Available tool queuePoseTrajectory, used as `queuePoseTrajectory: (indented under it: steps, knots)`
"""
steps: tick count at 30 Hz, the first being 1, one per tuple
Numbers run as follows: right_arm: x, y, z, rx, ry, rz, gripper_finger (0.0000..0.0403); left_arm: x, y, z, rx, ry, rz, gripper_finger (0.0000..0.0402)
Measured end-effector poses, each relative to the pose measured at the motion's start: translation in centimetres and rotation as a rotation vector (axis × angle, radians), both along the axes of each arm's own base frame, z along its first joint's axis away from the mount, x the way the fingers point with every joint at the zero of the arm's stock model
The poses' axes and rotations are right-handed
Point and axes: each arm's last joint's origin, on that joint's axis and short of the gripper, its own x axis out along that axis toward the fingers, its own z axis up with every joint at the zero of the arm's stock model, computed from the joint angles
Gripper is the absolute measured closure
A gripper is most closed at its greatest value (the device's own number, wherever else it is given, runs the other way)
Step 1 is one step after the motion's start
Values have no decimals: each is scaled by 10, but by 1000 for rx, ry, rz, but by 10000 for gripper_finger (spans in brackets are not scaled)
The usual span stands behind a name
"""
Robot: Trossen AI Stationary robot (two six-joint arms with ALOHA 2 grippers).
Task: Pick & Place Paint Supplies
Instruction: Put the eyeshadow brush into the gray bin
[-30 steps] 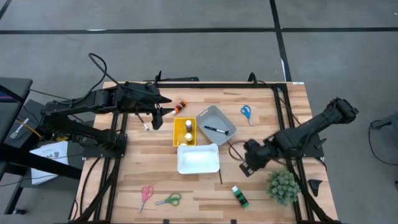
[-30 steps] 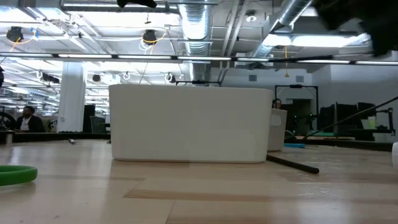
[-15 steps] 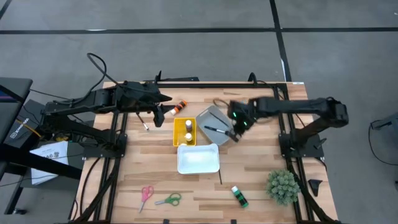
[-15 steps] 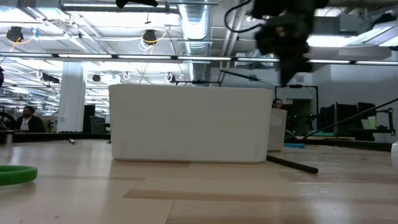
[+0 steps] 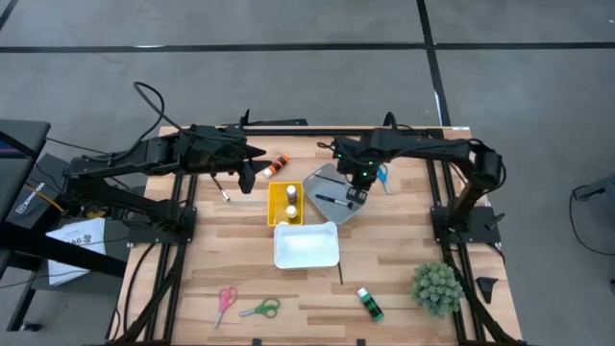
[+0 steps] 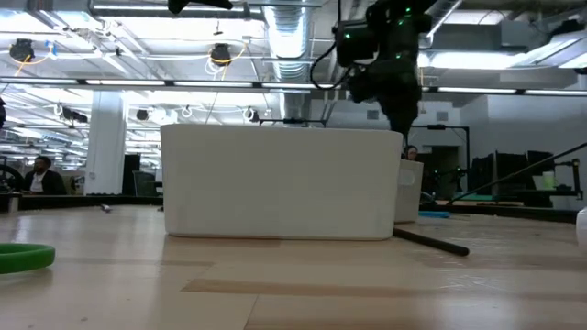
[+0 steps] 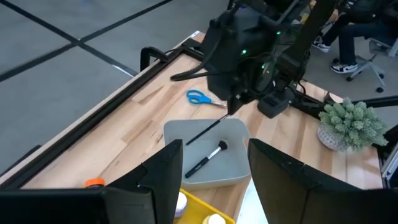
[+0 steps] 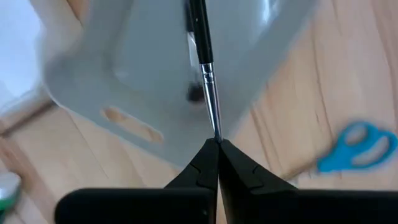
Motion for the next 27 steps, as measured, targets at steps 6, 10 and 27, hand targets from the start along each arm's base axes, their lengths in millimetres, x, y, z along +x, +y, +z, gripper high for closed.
queuePoseTrajectory:
  steps: [6, 10, 27]
  knots:
    - [2, 5, -8, 40, 18, -19, 403, 0, 0, 0, -1, 1, 0, 224]
    - [4, 7, -16, 66, 49, -49, 403, 3, 0, -2, 0, 13, 3, 224]
    - [5, 9, -16, 80, 41, -67, 403, 17, 2, -12, 0, 58, 9, 224]
